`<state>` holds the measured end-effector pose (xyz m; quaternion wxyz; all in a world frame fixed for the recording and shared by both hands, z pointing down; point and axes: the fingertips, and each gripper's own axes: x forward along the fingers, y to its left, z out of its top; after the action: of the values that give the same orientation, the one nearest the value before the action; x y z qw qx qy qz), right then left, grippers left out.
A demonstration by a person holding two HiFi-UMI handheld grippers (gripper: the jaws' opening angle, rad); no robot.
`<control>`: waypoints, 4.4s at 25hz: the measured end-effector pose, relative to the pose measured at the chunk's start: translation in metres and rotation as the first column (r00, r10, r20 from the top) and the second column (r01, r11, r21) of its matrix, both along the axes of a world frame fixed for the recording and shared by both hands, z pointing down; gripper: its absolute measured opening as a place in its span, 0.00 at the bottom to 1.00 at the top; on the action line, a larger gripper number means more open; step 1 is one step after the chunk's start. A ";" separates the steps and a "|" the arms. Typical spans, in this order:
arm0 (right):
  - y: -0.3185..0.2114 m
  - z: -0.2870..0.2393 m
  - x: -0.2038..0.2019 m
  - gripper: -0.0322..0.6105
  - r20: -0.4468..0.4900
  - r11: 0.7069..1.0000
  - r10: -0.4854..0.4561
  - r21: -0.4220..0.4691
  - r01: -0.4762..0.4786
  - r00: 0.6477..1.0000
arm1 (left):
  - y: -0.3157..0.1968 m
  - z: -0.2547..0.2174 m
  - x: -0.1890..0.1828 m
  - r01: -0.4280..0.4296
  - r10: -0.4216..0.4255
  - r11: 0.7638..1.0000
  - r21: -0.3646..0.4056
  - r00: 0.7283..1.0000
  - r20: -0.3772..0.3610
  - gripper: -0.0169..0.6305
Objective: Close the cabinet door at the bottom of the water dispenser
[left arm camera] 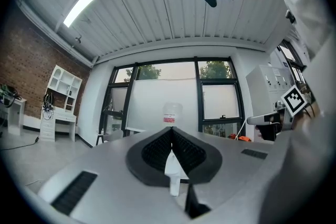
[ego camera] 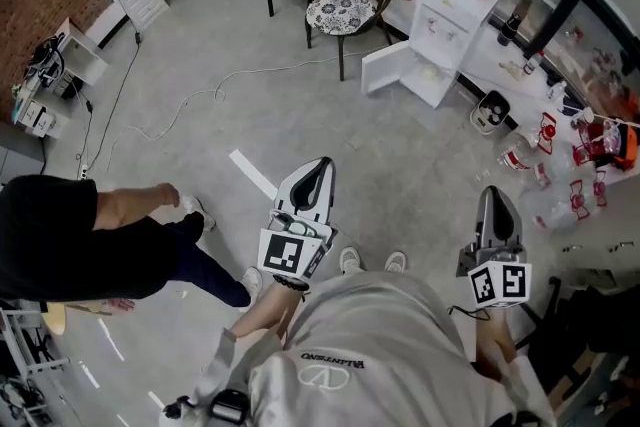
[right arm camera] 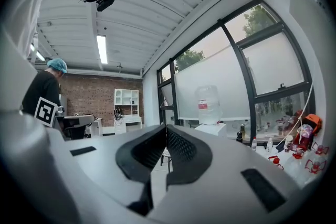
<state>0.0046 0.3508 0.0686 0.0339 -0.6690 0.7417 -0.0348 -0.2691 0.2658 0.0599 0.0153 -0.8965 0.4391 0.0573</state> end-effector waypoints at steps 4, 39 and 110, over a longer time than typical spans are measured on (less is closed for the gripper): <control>-0.001 0.000 -0.020 0.08 -0.011 1.000 -0.005 0.003 0.005 1.000 | 0.000 0.007 -0.020 -0.008 0.008 1.000 0.008 1.000 0.001 0.04; -0.111 0.010 0.054 0.07 0.017 0.999 -0.051 -0.004 0.052 0.999 | -0.104 0.014 0.056 0.036 -0.035 0.999 -0.020 0.999 0.028 0.04; -0.403 0.026 0.115 0.08 0.012 0.999 -0.031 -0.042 0.032 0.999 | -0.400 0.041 0.164 -0.115 0.119 0.988 -0.099 0.992 0.044 0.04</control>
<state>0.1199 -0.0523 0.0944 0.0237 -0.6576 0.7510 -0.0548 -0.1046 -0.1346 0.1009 -0.0203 -0.9215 0.3875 0.0148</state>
